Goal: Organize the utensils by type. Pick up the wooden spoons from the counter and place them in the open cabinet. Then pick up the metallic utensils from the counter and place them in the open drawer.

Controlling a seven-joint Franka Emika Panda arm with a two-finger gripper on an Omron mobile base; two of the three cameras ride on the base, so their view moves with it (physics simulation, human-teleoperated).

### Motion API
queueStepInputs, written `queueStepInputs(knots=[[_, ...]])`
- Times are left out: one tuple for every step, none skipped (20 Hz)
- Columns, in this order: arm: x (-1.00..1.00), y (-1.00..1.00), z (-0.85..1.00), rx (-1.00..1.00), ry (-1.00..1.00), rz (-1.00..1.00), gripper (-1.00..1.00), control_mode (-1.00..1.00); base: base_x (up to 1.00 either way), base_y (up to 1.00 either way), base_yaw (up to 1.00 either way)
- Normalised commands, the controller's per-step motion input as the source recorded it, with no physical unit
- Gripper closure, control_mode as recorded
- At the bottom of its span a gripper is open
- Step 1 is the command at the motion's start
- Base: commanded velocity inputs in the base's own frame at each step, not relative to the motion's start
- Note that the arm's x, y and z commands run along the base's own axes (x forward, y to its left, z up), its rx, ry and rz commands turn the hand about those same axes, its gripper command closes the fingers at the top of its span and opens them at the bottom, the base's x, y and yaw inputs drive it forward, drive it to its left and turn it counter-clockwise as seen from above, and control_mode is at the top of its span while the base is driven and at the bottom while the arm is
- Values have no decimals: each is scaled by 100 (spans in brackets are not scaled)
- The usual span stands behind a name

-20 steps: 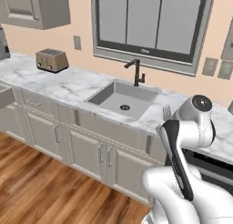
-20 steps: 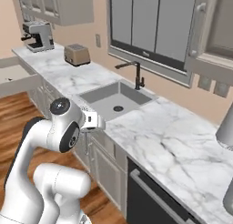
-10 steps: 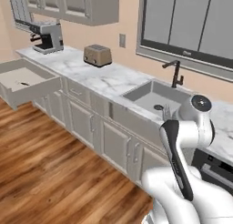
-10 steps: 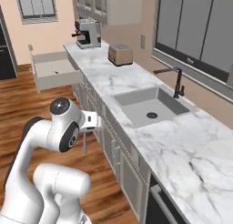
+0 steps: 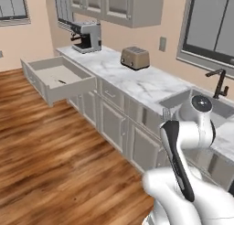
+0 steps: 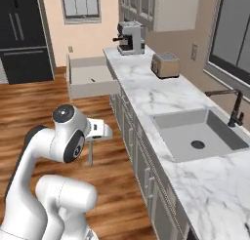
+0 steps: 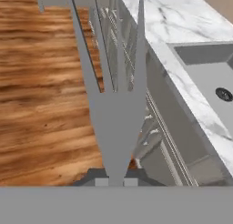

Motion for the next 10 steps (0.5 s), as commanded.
queueStepInputs(knots=[[0,0,0,0,0,0,100,100,79,9,46],[0,0,0,0,0,0,100,100,73,6,47],[0,0,0,0,0,0,100,100,79,1,46],[0,0,0,0,0,0,100,100,74,0,43],[0,0,0,0,0,0,100,100,70,0,35],[0,0,0,0,0,0,100,100,65,0,28],[0,0,0,0,0,0,100,100,71,0,28],[0,0,0,0,0,0,100,100,74,0,29],[0,0,0,0,0,0,100,100,76,0,28],[0,0,0,0,0,0,100,100,81,0,30]])
